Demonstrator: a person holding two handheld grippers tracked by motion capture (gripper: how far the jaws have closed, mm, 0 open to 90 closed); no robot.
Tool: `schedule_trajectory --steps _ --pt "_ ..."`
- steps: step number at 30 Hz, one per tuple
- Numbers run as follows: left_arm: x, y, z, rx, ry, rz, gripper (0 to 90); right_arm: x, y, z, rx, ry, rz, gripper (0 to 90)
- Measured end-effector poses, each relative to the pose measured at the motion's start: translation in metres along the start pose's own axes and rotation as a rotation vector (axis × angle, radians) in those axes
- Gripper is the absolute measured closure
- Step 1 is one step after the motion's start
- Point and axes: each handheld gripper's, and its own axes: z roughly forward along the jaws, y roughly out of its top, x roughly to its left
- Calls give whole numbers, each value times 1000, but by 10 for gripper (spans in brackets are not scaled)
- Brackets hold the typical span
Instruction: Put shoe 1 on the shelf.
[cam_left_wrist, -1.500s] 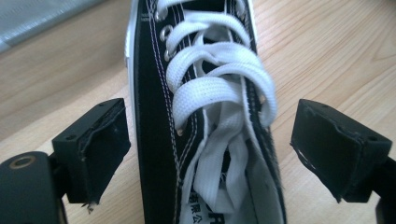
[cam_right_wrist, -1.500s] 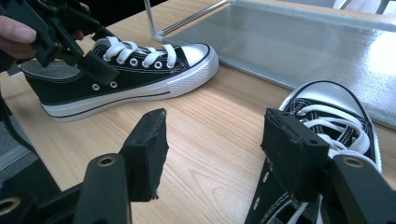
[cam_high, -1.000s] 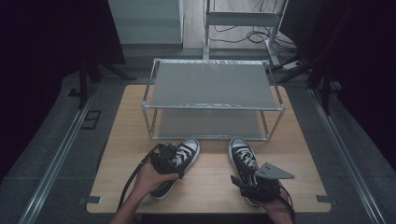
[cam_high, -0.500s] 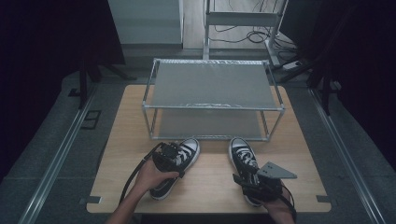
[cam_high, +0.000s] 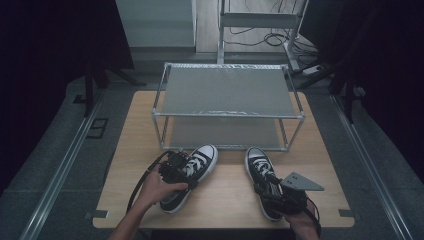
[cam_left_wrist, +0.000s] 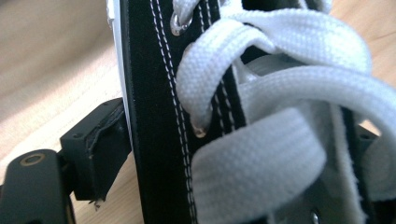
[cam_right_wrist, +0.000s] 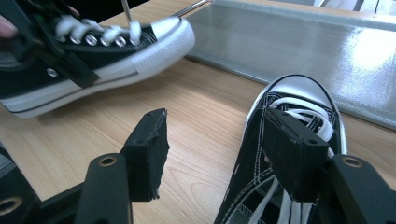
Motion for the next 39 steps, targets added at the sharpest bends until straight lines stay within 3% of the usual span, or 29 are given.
schedule_trajectory --steps 3,9,39 --pt "-5 3 -16 -51 -24 8 147 -1 0 -1 -7 -7 6 408" --pt "-12 7 -32 -107 -46 31 147 -3 0 -2 -6 -11 10 409" --pt "-24 29 -72 -193 -93 79 149 -8 -1 -2 0 -19 24 408"
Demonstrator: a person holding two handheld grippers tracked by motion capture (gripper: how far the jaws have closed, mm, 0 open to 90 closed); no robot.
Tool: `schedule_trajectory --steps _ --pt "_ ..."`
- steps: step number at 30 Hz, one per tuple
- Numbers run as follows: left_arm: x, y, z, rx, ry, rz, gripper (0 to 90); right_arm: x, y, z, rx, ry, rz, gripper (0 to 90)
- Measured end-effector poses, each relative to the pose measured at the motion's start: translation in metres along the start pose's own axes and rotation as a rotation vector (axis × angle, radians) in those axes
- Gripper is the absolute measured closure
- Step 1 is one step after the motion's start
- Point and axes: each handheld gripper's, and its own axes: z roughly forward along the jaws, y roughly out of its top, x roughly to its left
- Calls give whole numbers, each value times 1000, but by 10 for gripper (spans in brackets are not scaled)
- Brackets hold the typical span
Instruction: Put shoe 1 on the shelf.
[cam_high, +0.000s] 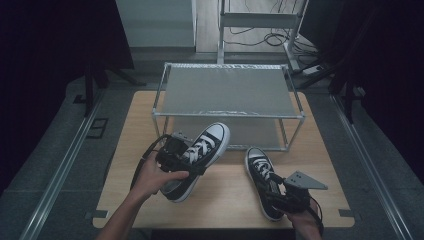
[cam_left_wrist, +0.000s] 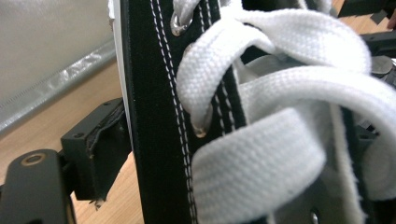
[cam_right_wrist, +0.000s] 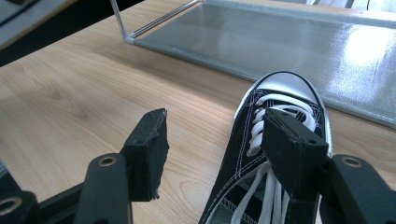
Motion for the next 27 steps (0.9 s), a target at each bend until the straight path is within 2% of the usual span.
schedule_trajectory --steps 18,27 --pt "3 19 -11 -36 -15 -7 149 -1 -2 2 11 -1 4 407" --pt "7 35 -18 -54 -9 -13 149 -2 -2 3 8 -3 3 408"
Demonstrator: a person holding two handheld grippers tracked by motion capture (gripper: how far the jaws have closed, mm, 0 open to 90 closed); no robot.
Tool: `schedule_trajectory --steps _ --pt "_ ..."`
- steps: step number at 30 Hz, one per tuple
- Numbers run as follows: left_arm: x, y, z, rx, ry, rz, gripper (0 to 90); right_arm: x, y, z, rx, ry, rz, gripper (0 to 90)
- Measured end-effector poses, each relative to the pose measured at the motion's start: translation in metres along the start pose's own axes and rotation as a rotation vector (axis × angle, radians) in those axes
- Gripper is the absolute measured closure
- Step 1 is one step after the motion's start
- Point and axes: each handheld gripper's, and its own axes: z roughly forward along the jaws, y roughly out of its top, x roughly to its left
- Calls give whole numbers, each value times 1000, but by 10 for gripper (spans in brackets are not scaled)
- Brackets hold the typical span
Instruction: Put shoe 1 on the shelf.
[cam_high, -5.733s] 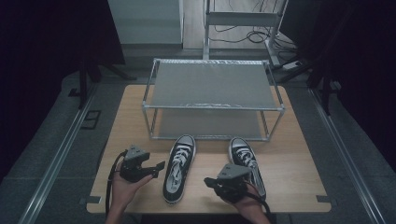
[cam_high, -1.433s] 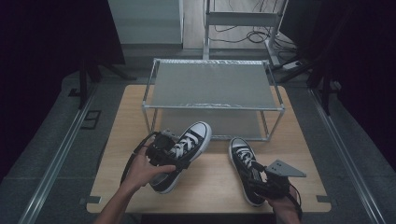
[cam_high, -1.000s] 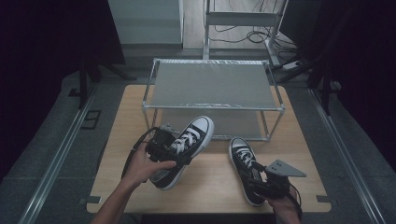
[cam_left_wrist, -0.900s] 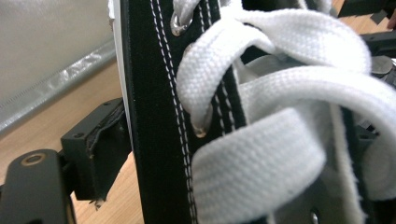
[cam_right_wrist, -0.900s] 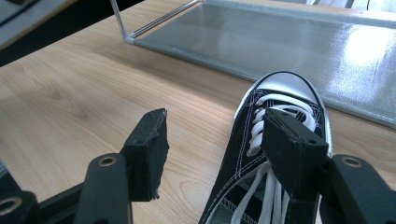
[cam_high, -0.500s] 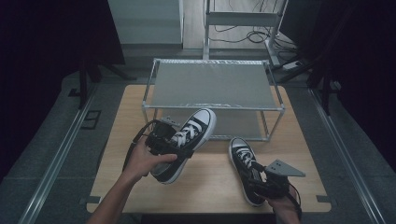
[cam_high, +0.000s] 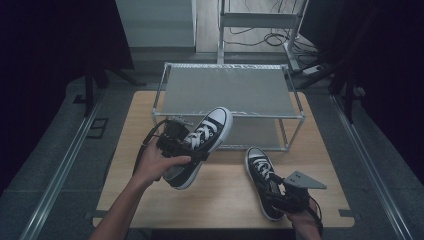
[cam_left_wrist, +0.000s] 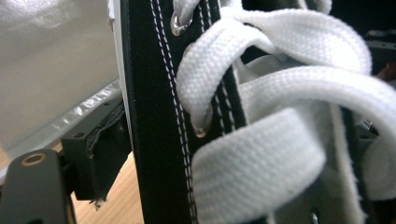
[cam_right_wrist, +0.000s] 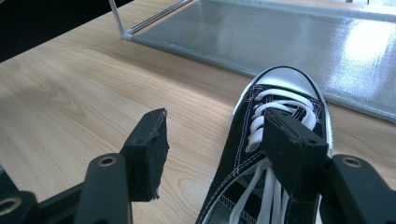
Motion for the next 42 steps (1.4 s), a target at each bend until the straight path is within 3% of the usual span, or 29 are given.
schedule_trajectory --steps 9,42 --pt "7 17 -3 -13 8 -21 149 -1 0 0 1 -1 0 407" --pt "17 54 -4 -16 37 -56 149 -3 -1 0 5 3 3 408"
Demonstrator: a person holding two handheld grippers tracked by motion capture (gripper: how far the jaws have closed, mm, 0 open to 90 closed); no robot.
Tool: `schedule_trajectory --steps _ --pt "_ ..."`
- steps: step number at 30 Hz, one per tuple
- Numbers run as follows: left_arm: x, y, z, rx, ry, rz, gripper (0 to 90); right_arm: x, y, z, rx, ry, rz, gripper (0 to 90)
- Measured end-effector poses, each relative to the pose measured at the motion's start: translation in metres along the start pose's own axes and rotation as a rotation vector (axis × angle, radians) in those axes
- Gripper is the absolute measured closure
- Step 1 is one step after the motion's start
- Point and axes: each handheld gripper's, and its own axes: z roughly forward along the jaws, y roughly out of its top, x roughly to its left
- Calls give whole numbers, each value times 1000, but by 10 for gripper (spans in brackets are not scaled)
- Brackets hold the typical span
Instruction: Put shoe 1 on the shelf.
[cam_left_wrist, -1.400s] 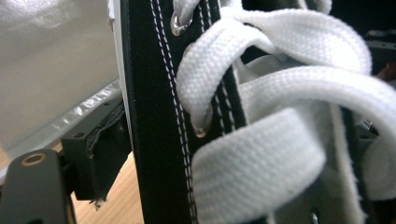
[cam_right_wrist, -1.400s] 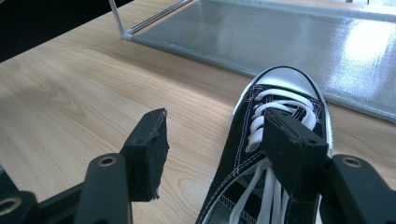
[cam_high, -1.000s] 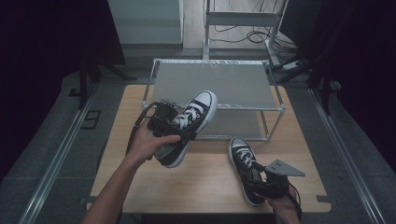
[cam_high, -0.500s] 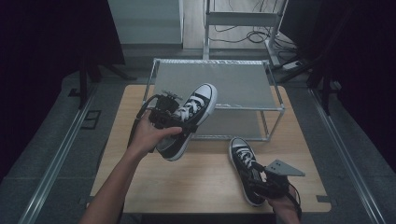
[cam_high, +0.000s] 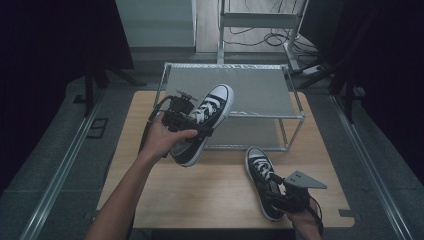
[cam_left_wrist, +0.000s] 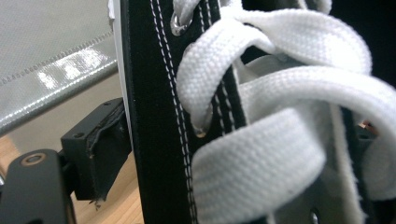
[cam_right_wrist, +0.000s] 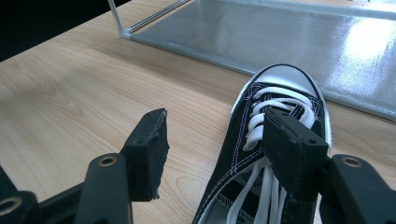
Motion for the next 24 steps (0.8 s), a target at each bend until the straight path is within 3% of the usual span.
schedule_trajectory --steps 24 --pt "11 26 5 7 36 -41 149 -1 -1 0 -1 2 3 409"
